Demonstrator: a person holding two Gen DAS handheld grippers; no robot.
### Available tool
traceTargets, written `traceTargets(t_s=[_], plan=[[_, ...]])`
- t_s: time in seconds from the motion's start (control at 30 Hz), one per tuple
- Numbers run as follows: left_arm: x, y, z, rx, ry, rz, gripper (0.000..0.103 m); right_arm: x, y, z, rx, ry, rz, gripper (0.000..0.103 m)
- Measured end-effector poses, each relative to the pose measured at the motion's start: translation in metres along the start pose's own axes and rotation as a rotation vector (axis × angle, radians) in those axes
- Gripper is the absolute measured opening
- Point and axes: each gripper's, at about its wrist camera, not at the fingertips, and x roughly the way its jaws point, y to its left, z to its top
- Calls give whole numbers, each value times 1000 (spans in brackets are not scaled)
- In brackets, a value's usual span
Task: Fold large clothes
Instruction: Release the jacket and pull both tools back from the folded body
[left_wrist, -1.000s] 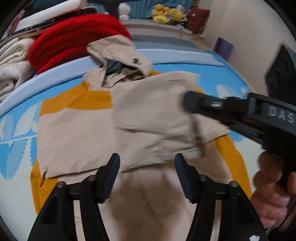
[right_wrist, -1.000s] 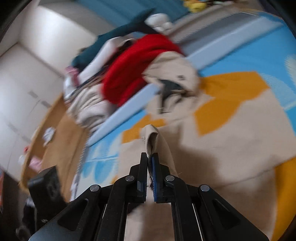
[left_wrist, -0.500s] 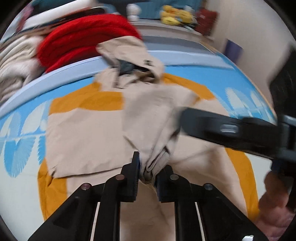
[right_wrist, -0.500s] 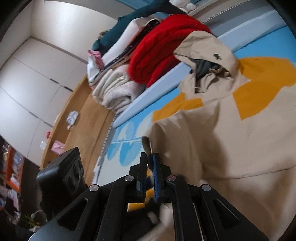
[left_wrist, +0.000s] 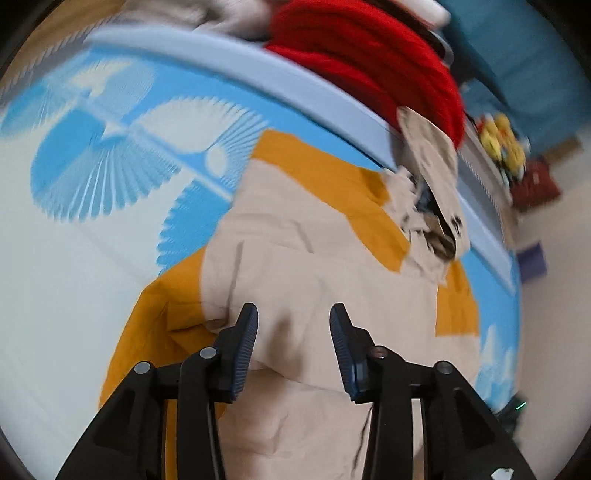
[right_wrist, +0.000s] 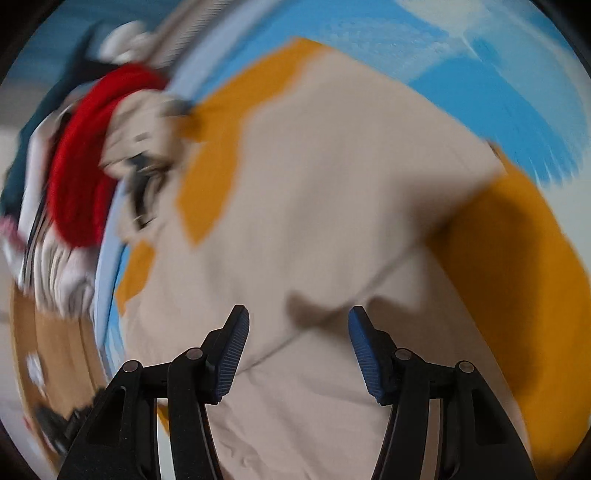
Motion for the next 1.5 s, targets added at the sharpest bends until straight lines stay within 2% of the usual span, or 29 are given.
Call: traceTargets(t_s=[0.07, 0.1, 0.13, 0.2, 0.27, 0.33, 0.4, 0.43, 0.53, 0.63, 0.7, 0.8, 0.9, 0.97, 1.0, 1.1, 1.13, 1.2, 1.27, 1.33, 1.5], plan=[[8, 12, 1, -58, 37, -34, 37, 5, -14, 3, 56, 18, 10, 48], [14, 15, -1, -73, 66, -43, 37, 6, -18, 3, 63, 22, 11, 41], [23, 17, -4, -72, 102, -37, 37, 7, -20, 4, 64, 25, 15, 28], [39, 17, -10, -50, 153, 16, 37, 8, -22, 7, 54, 26, 22, 13], [51, 20, -14, -41, 186, 50, 36, 9, -24, 7, 43, 10, 0, 8], [61, 22, -19, -38, 206, 62, 34, 9, -26, 7, 47, 0, -8, 8], [67, 21, -19, -18, 208, 51, 11, 10, -25, 7, 52, -5, -12, 8], [66, 19, -18, 2, 200, 47, 5, 8, -26, 7, 49, -10, -17, 8], [48, 8, -7, 73, 92, 31, 1, 5, -21, 6, 30, -26, -42, 10], [28, -2, 3, 136, -21, 44, 3, -6, -13, -1, 23, -45, -56, 13], [29, 0, 6, 137, -31, 87, 6, -19, -1, -6, -28, -112, -91, 14], [26, 2, 6, 119, -64, 165, 6, -32, 18, -10, -136, -208, -127, 23], [16, -20, -1, 232, -130, 169, 14, -33, 25, -6, -191, -256, -147, 33], [25, -33, -8, 318, -100, 144, 35, -26, 23, 1, -208, -247, -153, 40], [36, -33, -13, 338, -54, 137, 38, -17, 19, 7, -212, -211, -157, 42], [74, -12, -19, 272, 102, 146, 37, 4, 2, 15, -183, -133, -201, 42], [79, -5, -18, 240, 125, 157, 32, 9, -3, 16, -178, -114, -224, 42], [77, 8, -14, 178, 135, 163, 31, 5, -3, 17, -183, -112, -231, 42], [58, 6, -7, 156, 99, 127, 31, -8, 7, 15, -204, -140, -227, 42], [34, -3, -1, 180, 28, 103, 34, -24, 19, 11, -246, -187, -210, 42], [2, -21, -3, 225, -87, 95, 35, -83, 61, -7, -432, -369, -170, 42]])
